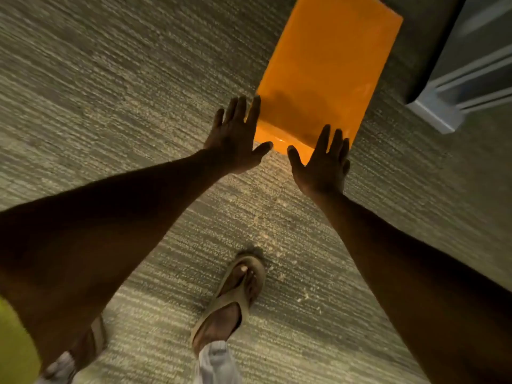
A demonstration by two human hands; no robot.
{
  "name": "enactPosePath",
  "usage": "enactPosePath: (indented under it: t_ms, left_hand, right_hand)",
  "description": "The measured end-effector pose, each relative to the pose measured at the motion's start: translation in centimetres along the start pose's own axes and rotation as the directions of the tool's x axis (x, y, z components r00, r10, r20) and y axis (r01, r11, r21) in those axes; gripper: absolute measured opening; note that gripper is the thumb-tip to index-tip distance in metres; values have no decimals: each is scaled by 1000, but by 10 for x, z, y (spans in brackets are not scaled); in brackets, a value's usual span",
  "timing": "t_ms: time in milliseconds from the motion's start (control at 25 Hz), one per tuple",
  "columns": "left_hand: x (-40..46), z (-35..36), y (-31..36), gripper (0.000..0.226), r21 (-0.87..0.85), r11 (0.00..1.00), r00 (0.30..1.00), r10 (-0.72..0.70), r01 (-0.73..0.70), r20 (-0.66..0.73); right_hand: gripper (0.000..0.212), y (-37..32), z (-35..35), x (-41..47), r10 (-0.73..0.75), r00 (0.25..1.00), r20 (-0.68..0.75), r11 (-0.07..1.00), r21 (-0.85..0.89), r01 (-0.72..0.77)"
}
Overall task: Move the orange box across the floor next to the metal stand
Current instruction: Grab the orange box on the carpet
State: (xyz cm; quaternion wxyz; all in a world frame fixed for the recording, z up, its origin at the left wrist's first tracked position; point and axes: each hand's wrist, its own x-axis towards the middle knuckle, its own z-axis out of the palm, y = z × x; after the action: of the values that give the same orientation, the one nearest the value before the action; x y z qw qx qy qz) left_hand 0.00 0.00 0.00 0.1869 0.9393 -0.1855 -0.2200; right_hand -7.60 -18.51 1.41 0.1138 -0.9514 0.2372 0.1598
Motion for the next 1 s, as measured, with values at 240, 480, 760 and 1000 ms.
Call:
enactPosePath:
  t_ms: [240, 480, 760, 1000]
  left_hand:
    - [33, 15, -10, 78, -627, 685, 923, -198, 370, 329]
    - [35, 13, -12, 52, -761, 511, 904, -357, 400, 236]
    - [12, -45, -61, 51, -577, 674, 880, -434, 461, 196]
    - [-42, -84, -141, 56, -620, 638, 860, -494, 456, 124]
  right_hand:
    - [103, 17, -3, 48, 412, 911, 16, 832, 403, -383]
    - [105, 20, 6, 62, 463, 867, 184, 576, 681, -453]
    - [78, -19, 12, 22, 360, 918, 167, 545, 761, -352]
    - [79, -112, 15, 0, 184, 962, 203, 546, 793, -271]
